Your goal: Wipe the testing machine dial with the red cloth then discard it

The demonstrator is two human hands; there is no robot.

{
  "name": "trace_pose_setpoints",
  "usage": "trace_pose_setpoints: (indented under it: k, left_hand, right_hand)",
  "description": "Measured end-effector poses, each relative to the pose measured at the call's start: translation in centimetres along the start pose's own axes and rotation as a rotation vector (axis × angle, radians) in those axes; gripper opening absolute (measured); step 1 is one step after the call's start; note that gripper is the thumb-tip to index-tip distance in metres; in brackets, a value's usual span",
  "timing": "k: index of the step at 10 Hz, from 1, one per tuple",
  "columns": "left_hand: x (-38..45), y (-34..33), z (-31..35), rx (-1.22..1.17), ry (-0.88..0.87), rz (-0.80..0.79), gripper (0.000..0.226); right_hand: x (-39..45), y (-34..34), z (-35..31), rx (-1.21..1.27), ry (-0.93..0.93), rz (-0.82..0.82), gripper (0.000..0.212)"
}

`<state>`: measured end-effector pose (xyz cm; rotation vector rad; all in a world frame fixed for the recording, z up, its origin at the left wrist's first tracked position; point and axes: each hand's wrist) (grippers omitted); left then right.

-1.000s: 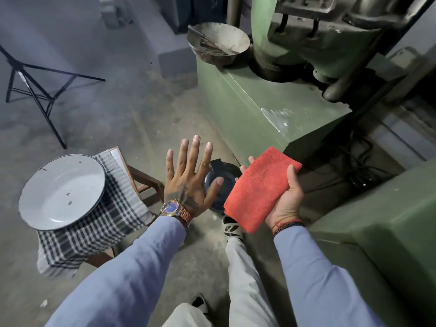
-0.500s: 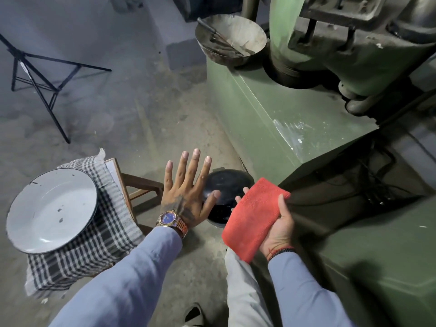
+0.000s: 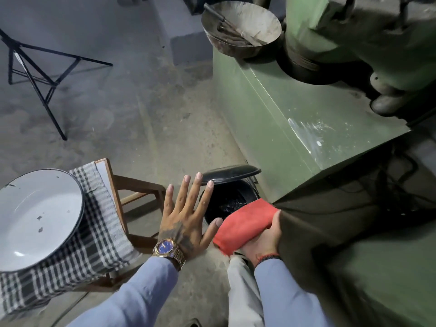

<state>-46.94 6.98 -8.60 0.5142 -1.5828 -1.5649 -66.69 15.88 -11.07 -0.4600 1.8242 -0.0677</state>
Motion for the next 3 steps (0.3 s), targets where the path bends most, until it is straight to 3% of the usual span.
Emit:
trace_pose_setpoints:
  k: [1,3]
  left_hand:
    - [0.4,-1.1,-1.1,0.001,-0.028,0.003,0.088]
    - [1.9,-0.4,-0.9,0.01,-0.052,0.032,0.088]
  right_hand:
    - [2.4,-1.5,-0.2,-0.131,-0.077,0.04,0.148]
    - [2.5,-2.5,-0.1,-0.339,0.099,0.015,0.12]
Point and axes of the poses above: each hand's wrist, its own x-axis towards the middle knuckle, its own y-axis out of the back of the hand, z = x × y, and after that the axes turned 4 degrees about z, right-handed
